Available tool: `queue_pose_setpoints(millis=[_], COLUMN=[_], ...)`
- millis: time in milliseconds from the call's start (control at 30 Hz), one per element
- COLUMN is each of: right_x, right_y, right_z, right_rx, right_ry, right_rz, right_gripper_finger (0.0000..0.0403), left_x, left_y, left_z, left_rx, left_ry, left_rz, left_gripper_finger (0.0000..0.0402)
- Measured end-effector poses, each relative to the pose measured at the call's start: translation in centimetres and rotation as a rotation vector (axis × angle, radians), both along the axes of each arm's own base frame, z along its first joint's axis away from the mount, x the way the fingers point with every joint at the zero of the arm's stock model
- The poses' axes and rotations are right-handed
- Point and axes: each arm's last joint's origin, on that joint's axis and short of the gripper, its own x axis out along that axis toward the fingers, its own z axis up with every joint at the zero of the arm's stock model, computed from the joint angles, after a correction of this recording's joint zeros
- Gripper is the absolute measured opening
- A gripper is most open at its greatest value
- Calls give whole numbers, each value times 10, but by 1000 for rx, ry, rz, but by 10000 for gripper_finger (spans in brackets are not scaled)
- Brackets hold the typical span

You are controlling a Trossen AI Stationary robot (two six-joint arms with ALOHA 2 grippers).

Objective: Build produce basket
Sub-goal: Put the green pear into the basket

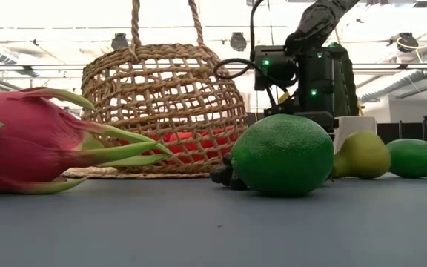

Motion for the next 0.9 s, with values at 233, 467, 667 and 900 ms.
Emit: queue_pose_setpoints(millis=[233,467,667,900], right_x=[-5,-14,-18,-21], right_y=[13,30,49,82], right_z=[26,58,91,132], right_rx=[-14,-47,-49,-120], right_ry=[-88,-220,-439,-775], right_rz=[33,69,114,212], right_gripper_finger=[3,1,1,0], left_x=[0,0,0,0], left_y=[0,0,0,0], left_z=[0,0,0,0], left_rx=[1,0,0,-1], left_ry=[1,1,0,-1], left_rz=[0,0,0,1], left_gripper_finger=[278,278,278,278])
